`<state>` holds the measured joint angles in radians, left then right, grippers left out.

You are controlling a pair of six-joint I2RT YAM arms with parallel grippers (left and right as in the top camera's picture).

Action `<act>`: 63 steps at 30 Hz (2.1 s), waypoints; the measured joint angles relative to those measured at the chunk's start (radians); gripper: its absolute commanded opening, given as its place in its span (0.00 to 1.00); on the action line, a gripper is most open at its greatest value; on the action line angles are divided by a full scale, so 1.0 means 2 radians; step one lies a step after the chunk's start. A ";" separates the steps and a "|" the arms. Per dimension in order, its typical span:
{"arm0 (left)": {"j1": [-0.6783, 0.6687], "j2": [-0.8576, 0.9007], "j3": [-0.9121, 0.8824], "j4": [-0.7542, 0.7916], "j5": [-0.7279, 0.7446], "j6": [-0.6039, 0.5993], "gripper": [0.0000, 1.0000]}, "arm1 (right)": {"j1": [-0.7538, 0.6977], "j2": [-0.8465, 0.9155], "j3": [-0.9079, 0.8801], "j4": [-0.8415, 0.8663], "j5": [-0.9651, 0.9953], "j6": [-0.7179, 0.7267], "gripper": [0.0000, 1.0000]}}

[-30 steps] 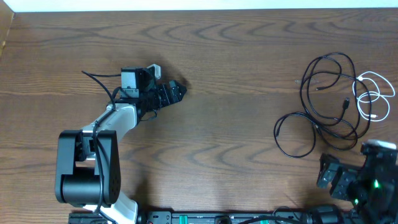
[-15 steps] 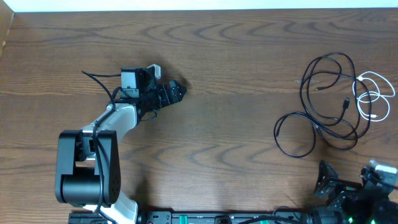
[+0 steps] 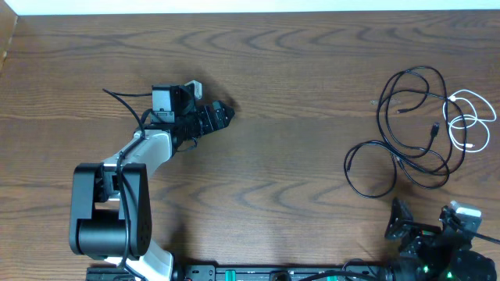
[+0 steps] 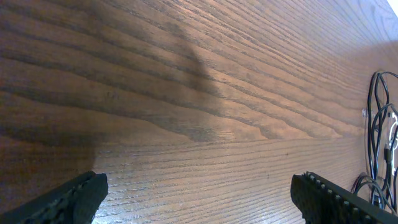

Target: Untangle cables

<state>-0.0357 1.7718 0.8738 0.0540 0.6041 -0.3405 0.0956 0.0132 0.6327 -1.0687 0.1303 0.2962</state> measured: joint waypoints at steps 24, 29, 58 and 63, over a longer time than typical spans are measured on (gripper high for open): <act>0.000 0.000 0.000 0.000 0.000 0.000 1.00 | -0.001 -0.001 -0.182 0.373 0.000 0.000 0.99; 0.000 0.000 0.000 0.000 0.000 0.000 1.00 | -0.001 -0.001 -0.224 0.447 0.000 0.000 0.99; 0.000 0.000 0.000 0.000 0.000 0.000 1.00 | -0.001 -0.001 -0.313 0.505 -0.003 0.000 0.99; 0.000 0.000 0.000 0.000 0.000 0.000 1.00 | -0.002 -0.001 -0.313 0.505 -0.003 0.000 0.99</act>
<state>-0.0357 1.7718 0.8738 0.0540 0.6041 -0.3405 0.0917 0.0120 0.0063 -0.0589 0.1234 0.2966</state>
